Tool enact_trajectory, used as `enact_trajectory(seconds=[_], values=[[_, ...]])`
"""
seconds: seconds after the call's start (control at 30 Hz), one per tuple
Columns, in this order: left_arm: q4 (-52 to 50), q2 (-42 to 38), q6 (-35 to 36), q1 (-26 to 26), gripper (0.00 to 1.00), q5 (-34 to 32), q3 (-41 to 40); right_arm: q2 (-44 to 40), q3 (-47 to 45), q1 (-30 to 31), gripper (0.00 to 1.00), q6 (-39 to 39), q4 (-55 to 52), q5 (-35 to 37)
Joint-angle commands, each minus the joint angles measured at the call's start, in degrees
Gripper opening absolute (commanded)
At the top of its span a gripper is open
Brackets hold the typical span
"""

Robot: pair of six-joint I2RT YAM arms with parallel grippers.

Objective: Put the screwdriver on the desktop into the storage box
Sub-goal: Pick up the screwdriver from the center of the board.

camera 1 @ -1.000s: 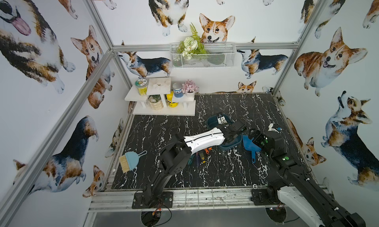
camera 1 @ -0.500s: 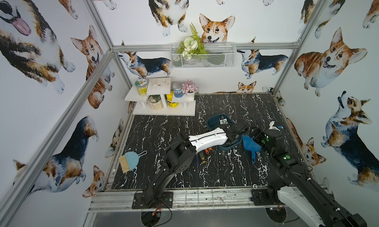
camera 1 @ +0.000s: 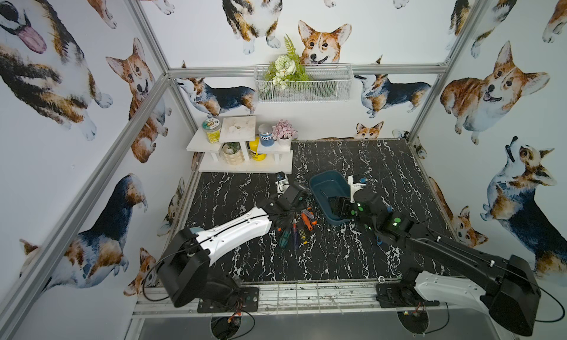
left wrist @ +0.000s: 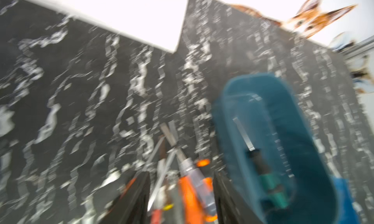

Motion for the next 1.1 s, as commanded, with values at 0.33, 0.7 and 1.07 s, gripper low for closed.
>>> enact_trajectory(seconds=[0.33, 0.7, 1.07], values=[[-5.4, -21.7, -1.5, 10.4, 0.53, 3.9, -17.1, 29.8, 20.8, 4.5, 0.64, -23.9, -10.2, -5.3], [-7.1, -27.6, -2.4, 13.4, 0.47, 7.3, -21.5, 44.5, 32.4, 0.7, 0.37, -29.3, -14.5, -7.3], [-7.0, -30.0, -1.4, 14.6, 0.47, 9.3, -22.8, 51.4, 37.8, 0.2, 0.37, -30.9, -17.3, -8.5]])
